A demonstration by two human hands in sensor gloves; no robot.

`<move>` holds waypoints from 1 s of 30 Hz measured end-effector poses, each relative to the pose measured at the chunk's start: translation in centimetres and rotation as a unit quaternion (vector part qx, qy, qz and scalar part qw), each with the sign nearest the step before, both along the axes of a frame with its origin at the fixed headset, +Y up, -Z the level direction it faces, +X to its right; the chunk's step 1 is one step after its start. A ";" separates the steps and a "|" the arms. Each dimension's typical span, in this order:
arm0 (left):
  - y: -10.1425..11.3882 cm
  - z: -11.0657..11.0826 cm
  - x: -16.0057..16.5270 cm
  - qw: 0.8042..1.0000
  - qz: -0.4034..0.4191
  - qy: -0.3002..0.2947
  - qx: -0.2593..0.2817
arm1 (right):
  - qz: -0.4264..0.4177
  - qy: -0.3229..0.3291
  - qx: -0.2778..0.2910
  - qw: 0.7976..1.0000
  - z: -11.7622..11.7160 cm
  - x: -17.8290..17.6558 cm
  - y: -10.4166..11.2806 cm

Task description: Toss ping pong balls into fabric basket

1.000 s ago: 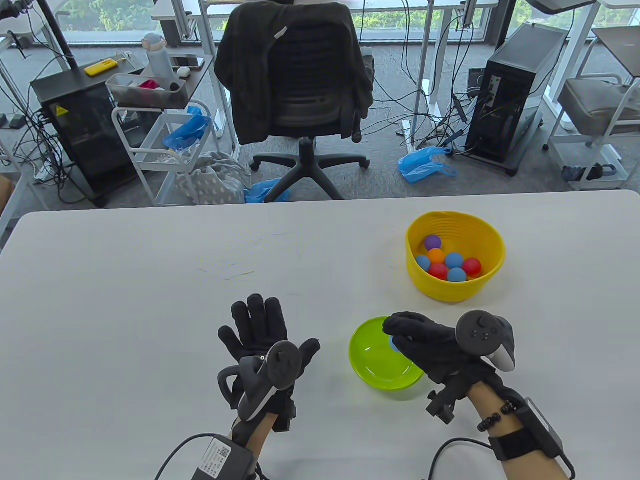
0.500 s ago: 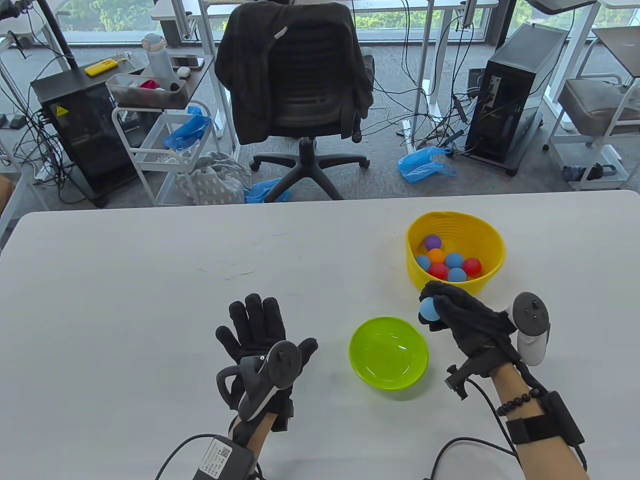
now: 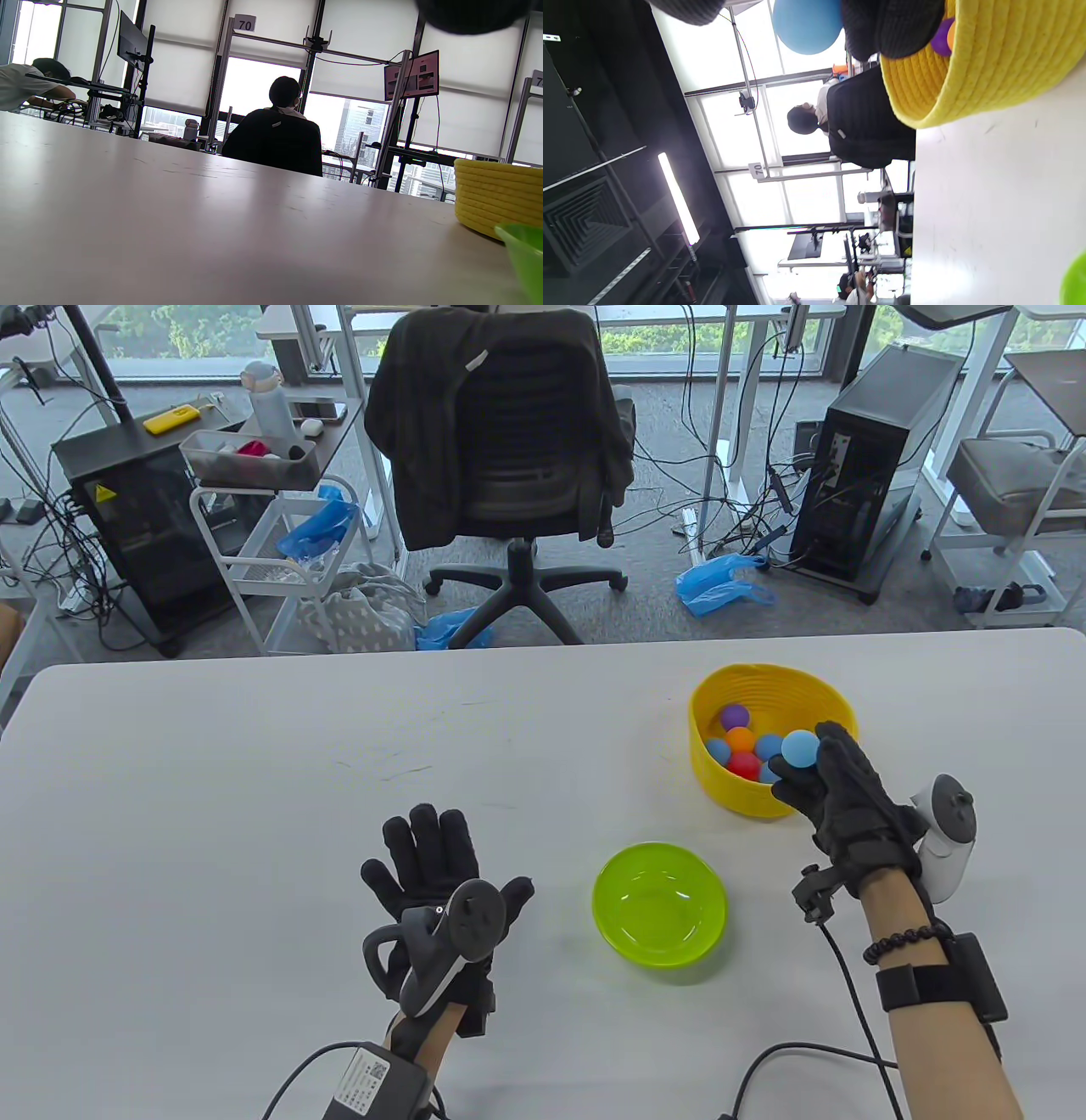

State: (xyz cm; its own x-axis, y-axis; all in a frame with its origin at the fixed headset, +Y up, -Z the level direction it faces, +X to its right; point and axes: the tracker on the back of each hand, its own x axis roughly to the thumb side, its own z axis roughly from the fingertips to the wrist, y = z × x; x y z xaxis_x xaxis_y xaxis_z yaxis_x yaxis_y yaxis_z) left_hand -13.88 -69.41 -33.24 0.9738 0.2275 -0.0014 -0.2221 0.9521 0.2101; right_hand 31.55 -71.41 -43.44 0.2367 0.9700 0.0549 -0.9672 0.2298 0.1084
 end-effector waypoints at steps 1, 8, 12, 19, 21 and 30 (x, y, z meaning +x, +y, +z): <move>0.0 0.0 0.0 1.000 -0.001 0.000 -0.001 | -0.017 0.010 -0.004 1.000 -0.1 0.1 -0.2; -0.2 -0.1 -0.2 1.000 0.004 0.004 -0.005 | 0.001 -0.035 0.022 0.999 0.5 1.3 0.3; -0.3 -0.2 -0.3 1.000 0.004 0.005 -0.011 | 0.009 -0.071 0.035 0.997 1.8 1.4 1.2; -0.1 -0.2 -0.2 1.000 0.011 -0.005 -0.013 | 0.332 -0.142 0.100 0.927 5.5 1.5 3.4; -0.1 -0.2 0.0 1.000 0.012 -0.013 -0.014 | 0.436 -0.133 0.118 0.882 6.4 1.3 3.4; -0.3 -0.1 0.8 1.000 0.012 -0.025 -0.013 | 0.653 -0.079 0.108 0.746 7.2 0.1 0.3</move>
